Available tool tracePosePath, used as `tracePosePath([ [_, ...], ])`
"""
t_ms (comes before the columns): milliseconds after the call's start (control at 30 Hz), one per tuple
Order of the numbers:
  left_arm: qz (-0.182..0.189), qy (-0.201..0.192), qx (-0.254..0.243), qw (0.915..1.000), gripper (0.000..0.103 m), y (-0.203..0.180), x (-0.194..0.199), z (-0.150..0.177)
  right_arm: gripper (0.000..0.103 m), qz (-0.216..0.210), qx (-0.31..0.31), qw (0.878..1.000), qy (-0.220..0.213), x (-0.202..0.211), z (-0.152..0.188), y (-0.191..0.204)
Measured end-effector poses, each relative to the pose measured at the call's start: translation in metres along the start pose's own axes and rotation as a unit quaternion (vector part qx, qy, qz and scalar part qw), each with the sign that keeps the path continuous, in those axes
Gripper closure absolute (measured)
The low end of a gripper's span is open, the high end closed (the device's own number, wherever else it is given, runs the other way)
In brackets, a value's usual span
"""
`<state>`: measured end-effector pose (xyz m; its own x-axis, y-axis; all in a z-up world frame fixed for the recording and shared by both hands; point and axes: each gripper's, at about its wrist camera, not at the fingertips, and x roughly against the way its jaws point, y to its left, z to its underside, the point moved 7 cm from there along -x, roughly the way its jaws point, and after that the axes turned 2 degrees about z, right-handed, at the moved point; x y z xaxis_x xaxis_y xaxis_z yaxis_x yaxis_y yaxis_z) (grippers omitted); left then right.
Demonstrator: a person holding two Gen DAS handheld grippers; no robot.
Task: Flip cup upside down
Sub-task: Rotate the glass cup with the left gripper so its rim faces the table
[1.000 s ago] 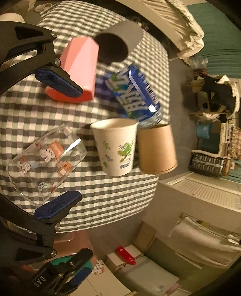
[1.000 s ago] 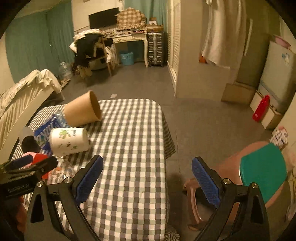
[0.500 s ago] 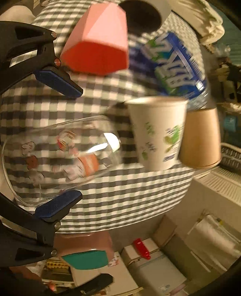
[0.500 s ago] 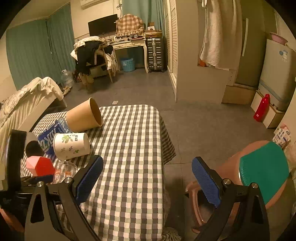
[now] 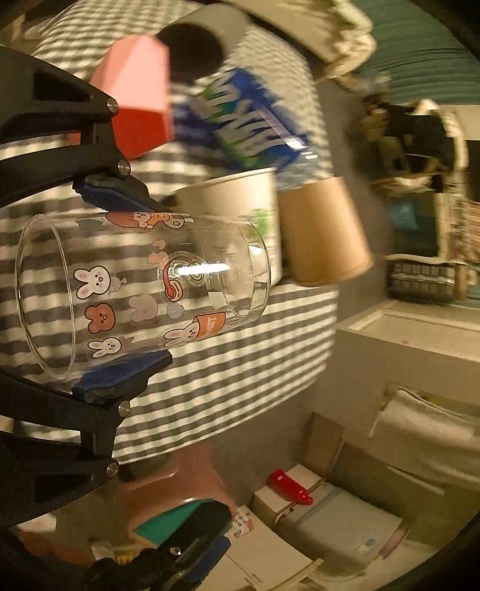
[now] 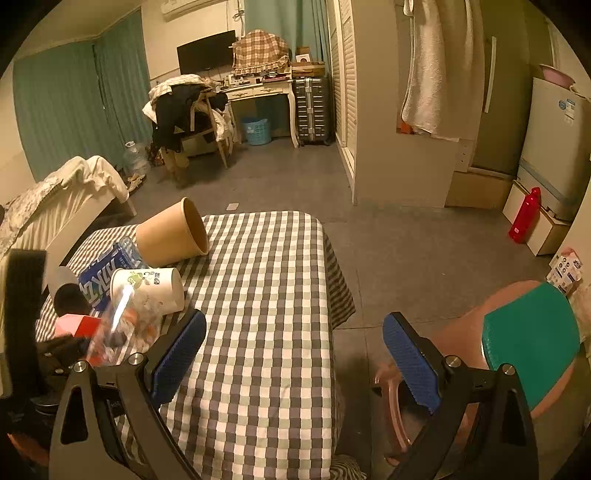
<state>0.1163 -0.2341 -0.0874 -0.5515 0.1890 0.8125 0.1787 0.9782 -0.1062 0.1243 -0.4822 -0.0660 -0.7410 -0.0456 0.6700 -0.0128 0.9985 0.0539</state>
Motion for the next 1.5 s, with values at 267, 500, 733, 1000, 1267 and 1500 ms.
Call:
tracePosePath([
  [267,-0.031,-0.134,-0.084,0.9869,0.033,-0.016,-0.006,-0.008,0.006,0.016,-0.004,1.0,0.006,-0.006,0.002,0.002],
  [500,-0.026,-0.125,-0.114,0.9853,0.033,-0.015,-0.02,0.014,0.006,0.019,0.008,1.0,0.002,-0.007,0.0,0.009],
  [733,-0.025,-0.107,-0.125,0.986,0.033,-0.008,-0.004,0.036,0.006,0.018,0.009,1.0,0.003,-0.007,0.001,0.012],
  [1000,-0.013,-0.074,-0.117,0.9903,0.034,-0.002,0.002,0.061,0.006,0.02,-0.002,1.0,0.002,-0.004,0.002,0.006],
  [1267,-0.017,-0.132,-0.102,0.9859,0.035,-0.006,0.0,0.016,0.006,0.02,-0.008,1.0,0.001,-0.003,0.003,0.001],
  [1500,-0.021,-0.115,-0.083,0.9896,0.035,-0.003,-0.031,0.004,0.006,0.025,-0.014,1.0,0.006,-0.005,0.004,-0.006],
])
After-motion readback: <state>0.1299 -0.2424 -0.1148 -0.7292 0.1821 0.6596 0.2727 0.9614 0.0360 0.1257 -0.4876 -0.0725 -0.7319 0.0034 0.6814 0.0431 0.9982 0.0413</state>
